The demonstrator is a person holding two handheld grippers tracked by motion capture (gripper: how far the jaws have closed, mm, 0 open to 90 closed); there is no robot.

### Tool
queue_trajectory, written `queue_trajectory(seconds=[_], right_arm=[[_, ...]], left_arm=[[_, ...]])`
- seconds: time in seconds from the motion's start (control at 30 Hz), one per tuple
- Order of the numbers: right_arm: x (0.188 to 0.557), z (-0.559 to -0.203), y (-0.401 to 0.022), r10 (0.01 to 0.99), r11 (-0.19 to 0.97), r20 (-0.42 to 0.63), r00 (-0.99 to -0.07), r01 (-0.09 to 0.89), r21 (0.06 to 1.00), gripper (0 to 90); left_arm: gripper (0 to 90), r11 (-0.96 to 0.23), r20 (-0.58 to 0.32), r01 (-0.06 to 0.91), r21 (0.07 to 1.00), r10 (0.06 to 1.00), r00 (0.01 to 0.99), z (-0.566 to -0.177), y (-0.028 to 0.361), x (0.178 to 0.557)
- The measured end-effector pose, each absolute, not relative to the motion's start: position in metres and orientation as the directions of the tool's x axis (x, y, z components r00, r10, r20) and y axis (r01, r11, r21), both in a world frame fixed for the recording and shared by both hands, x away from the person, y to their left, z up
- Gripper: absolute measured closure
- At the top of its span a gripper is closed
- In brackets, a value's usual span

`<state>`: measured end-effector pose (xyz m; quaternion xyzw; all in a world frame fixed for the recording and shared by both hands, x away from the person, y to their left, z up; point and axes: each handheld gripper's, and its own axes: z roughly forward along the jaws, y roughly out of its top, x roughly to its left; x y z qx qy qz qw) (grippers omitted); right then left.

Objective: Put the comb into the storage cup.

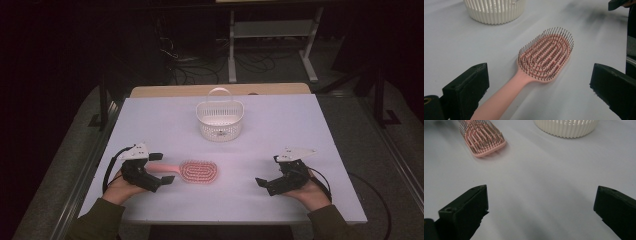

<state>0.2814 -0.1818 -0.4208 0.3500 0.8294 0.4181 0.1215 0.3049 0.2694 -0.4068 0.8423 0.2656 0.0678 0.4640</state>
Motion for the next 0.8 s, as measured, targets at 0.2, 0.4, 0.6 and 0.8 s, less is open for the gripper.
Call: queue_trajectory(seconds=[0.2, 0.4, 0.6, 0.8], right_arm=[[0.282, -0.421, -0.182, 0.682, 0.405, 0.091, -0.726, 0.478, 0.779, 0.0], [0.282, -0.421, -0.182, 0.684, 0.402, 0.094, -0.723, 0.48, 0.78, 0.0], [0.282, -0.42, -0.182, 0.685, 0.398, 0.096, -0.722, 0.481, 0.781, 0.0], [0.282, -0.42, -0.183, 0.685, 0.392, 0.102, -0.721, 0.483, 0.783, 0.0]], left_arm=[[2.4, -0.425, -0.129, 0.382, 0.821, 0.512, 0.849, -0.403, 0.269, 0.308], [2.6, -0.421, -0.138, 0.391, 0.818, 0.516, 0.845, -0.401, 0.27, 0.31], [3.5, -0.417, -0.137, 0.392, 0.82, 0.523, 0.841, -0.398, 0.272, 0.315], [4.0, -0.407, -0.141, 0.395, 0.823, 0.528, 0.837, -0.396, 0.274, 0.318]])
